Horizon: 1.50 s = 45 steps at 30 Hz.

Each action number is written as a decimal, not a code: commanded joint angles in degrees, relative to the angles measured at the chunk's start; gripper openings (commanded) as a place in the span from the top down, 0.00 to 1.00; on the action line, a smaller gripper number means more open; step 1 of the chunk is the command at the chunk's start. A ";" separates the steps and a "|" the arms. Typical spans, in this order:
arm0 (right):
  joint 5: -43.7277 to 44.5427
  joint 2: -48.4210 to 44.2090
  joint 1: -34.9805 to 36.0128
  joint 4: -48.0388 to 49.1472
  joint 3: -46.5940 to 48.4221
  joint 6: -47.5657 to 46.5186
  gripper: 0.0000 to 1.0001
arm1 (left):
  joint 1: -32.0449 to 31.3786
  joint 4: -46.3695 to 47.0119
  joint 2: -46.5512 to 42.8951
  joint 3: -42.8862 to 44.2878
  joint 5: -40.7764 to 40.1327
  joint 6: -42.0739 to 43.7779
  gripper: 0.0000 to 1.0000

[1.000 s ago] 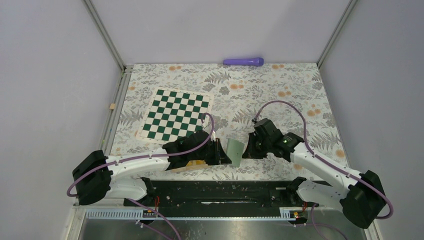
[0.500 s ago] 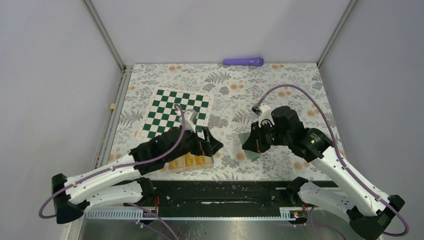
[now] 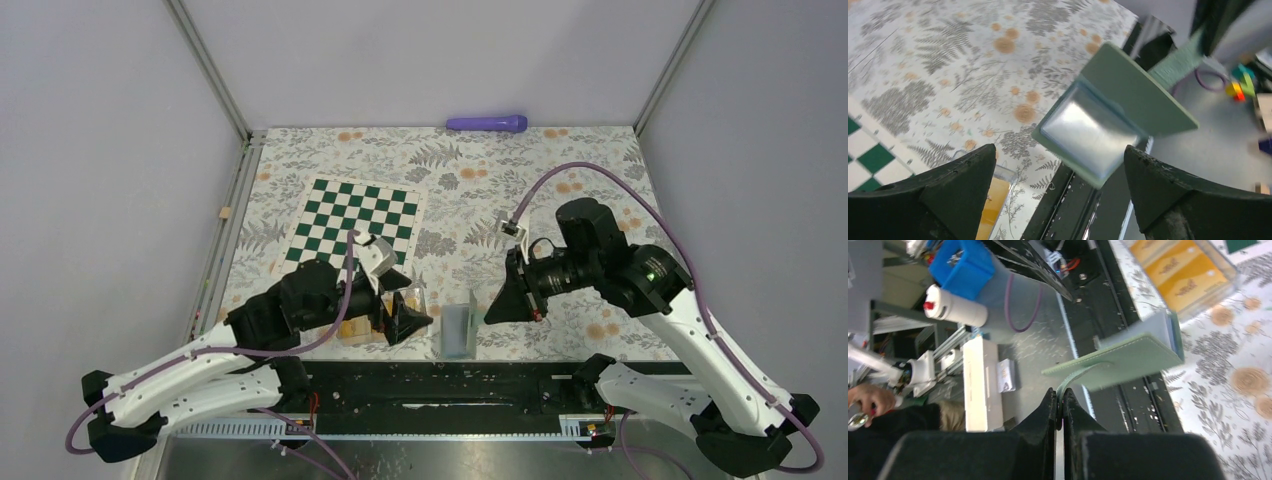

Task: Put the credit cards into the card holder
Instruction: Open the card holder.

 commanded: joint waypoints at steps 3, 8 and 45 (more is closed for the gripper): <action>-14.37 0.93 -0.20 -1.11 3.08 -1.05 1.00 | 0.04 4.21 1.34 3.31 22.09 16.99 0.03; -18.36 2.12 -0.15 -0.59 2.69 0.05 1.00 | 0.02 11.21 7.36 3.49 31.91 21.11 0.07; -4.64 -2.59 -0.19 8.06 -2.37 6.79 0.45 | -5.54 23.60 12.79 2.27 29.07 24.26 1.00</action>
